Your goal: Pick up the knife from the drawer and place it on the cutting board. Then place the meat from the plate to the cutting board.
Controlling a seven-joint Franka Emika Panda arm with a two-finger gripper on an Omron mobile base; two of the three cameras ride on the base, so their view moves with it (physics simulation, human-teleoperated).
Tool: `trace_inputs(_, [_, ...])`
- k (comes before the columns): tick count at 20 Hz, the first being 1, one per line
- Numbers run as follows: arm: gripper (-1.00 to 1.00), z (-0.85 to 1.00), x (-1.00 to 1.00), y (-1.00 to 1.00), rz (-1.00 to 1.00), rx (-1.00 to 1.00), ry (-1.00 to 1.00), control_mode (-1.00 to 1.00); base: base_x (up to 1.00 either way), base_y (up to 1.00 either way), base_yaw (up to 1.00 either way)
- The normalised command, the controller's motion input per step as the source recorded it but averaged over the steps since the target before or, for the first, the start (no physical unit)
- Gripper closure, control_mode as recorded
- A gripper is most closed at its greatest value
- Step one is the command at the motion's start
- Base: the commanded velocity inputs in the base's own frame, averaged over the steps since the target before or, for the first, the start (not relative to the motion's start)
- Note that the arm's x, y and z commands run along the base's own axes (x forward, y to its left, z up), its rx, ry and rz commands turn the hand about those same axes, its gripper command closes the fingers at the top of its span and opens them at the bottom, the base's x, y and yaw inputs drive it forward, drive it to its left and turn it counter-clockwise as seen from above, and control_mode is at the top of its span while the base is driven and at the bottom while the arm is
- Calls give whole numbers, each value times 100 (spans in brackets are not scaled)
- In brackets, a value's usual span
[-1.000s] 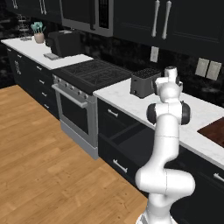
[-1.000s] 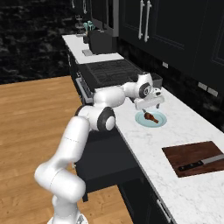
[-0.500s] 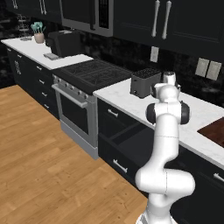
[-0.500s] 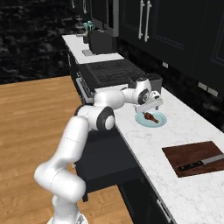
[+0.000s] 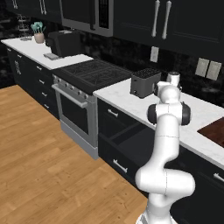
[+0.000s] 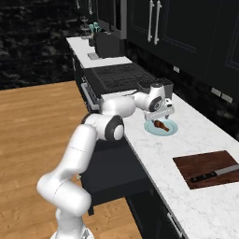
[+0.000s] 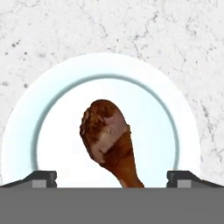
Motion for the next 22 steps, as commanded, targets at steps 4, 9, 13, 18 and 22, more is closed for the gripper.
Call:
trace_inputs(4, [-100,-13,0,0,2,1,0,-100,0,0,0])
trace_inputs(9, [-100,-19,0,4,6,0,0,-100,0,0,0])
trace_inputs(13, [-100,-5,2,19,13,0,0,-100,0,0,0])
trace_inputs(18, [-100,0,27,3,11,0,1,-100,0,0,0])
trace_inputs(22, [-100,-6,13,0,9,0,4,-100,0,0,0])
